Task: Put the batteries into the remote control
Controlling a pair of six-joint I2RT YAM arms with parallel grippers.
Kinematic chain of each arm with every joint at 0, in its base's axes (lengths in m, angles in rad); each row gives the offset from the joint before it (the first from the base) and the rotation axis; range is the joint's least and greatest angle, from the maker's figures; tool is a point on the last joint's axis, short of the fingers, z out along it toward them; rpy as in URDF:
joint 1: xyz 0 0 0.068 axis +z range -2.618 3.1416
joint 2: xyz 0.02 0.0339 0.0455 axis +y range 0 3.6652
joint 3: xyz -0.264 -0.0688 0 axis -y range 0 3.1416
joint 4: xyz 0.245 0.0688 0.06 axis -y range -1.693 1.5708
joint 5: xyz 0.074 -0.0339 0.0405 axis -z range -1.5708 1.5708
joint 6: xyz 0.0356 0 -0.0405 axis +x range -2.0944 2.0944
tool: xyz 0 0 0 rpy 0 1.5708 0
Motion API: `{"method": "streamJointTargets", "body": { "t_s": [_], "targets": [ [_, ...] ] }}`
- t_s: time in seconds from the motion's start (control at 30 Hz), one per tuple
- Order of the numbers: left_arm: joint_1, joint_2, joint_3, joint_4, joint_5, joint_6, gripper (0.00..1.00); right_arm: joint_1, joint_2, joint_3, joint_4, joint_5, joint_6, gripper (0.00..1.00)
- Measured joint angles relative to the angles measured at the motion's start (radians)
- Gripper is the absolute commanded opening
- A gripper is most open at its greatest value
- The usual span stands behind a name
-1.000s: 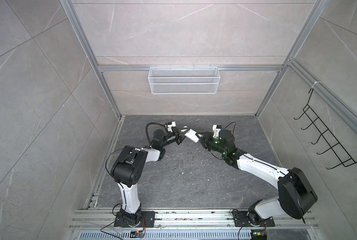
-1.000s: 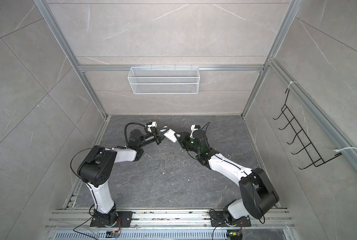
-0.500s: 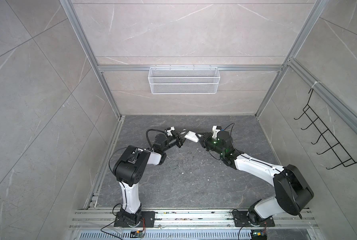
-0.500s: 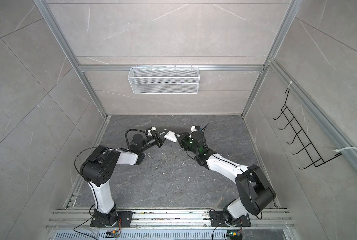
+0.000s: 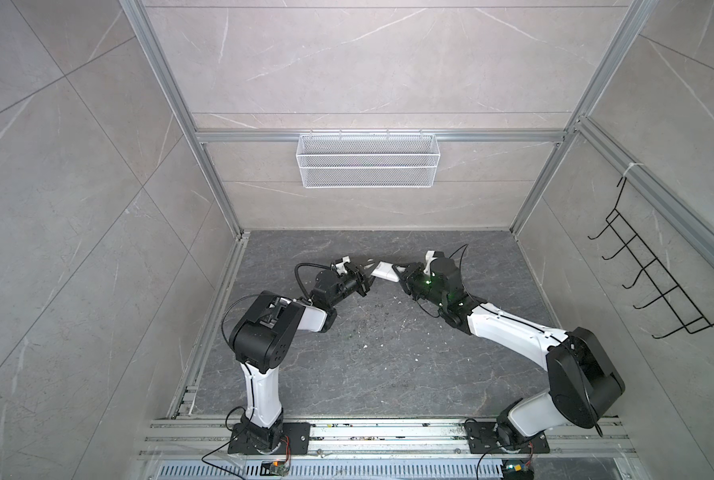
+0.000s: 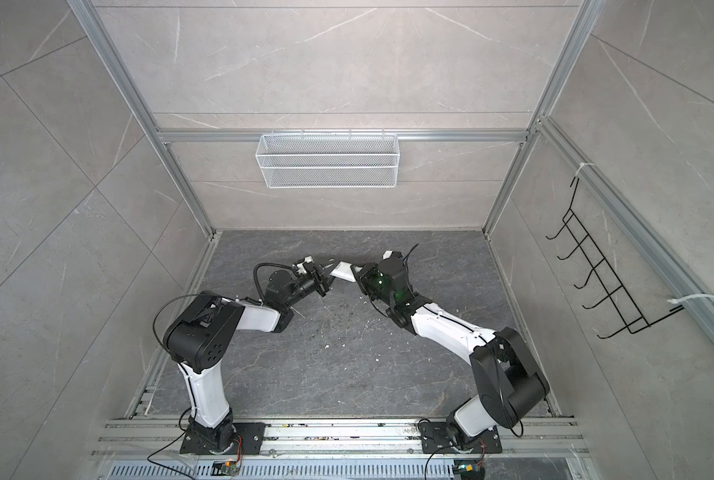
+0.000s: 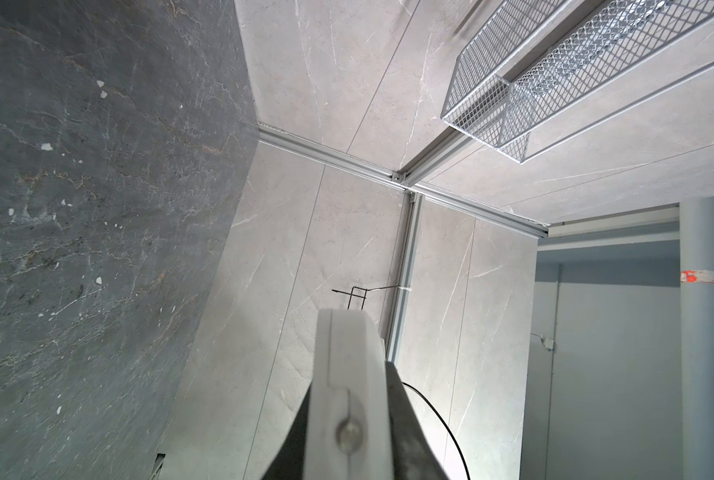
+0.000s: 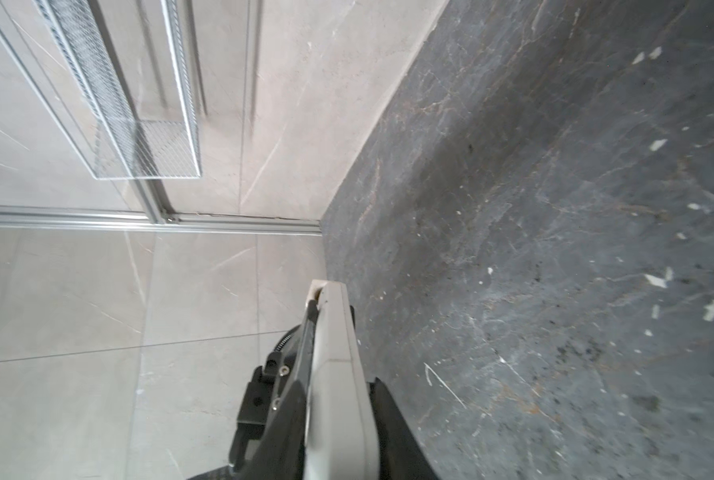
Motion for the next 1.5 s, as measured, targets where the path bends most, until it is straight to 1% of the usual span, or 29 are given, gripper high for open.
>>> {"method": "streamJointTargets", "body": {
  "t_s": [0.07,0.17,0.27,0.3,0.37,0.4,0.47,0.53,0.6,0.7,0.77,0.83,0.93,1.0,1.17,1.5],
  "targets": [
    [-0.001,0.000,0.000,0.007,0.003,-0.002,0.00,0.001,-0.015,0.027,-0.097,-0.001,-0.060,0.58],
    [-0.001,0.000,0.000,0.018,0.012,0.000,0.00,-0.002,-0.040,0.076,-0.255,-0.005,-0.177,0.71],
    [0.004,0.000,0.001,0.029,0.031,0.010,0.00,-0.008,-0.073,0.136,-0.403,-0.009,-0.308,0.79],
    [0.008,0.000,0.001,0.028,0.039,0.019,0.00,-0.009,-0.086,0.168,-0.461,-0.008,-0.362,0.83],
    [0.018,0.000,0.003,0.017,0.064,0.041,0.00,-0.012,-0.103,0.240,-0.555,-0.009,-0.470,0.85],
    [0.024,0.000,0.011,-0.008,0.093,0.063,0.00,-0.012,-0.106,0.282,-0.599,-0.010,-0.528,0.88],
    [0.034,0.000,0.037,-0.079,0.138,0.118,0.00,-0.012,-0.104,0.371,-0.672,-0.021,-0.647,0.89],
    [0.042,-0.003,0.066,-0.182,0.182,0.196,0.00,-0.012,-0.093,0.439,-0.724,-0.035,-0.739,0.88],
    [0.049,-0.014,0.098,-0.335,0.223,0.295,0.00,-0.012,-0.066,0.491,-0.760,-0.052,-0.816,0.87],
    [0.056,-0.044,0.156,-0.602,0.270,0.459,0.00,-0.012,-0.015,0.503,-0.781,-0.080,-0.891,0.82],
    [0.060,-0.066,0.188,-0.735,0.288,0.542,0.00,-0.012,0.020,0.493,-0.792,-0.097,-0.916,0.79],
    [0.063,-0.089,0.216,-0.847,0.309,0.614,0.00,-0.012,0.049,0.473,-0.794,-0.114,-0.935,0.78],
    [0.067,-0.097,0.255,-0.958,0.349,0.679,0.00,-0.012,0.074,0.447,-0.792,-0.145,-0.948,0.79],
    [0.067,-0.097,0.262,-1.001,0.362,0.705,0.00,-0.012,0.093,0.443,-0.789,-0.167,-0.950,0.79],
    [0.070,-0.097,0.262,-1.077,0.379,0.733,0.00,-0.011,0.156,0.443,-0.777,-0.211,-0.953,0.80],
    [0.072,-0.097,0.262,-1.109,0.394,0.736,0.00,0.000,0.214,0.442,-0.762,-0.230,-0.954,0.79]
  ]
}}
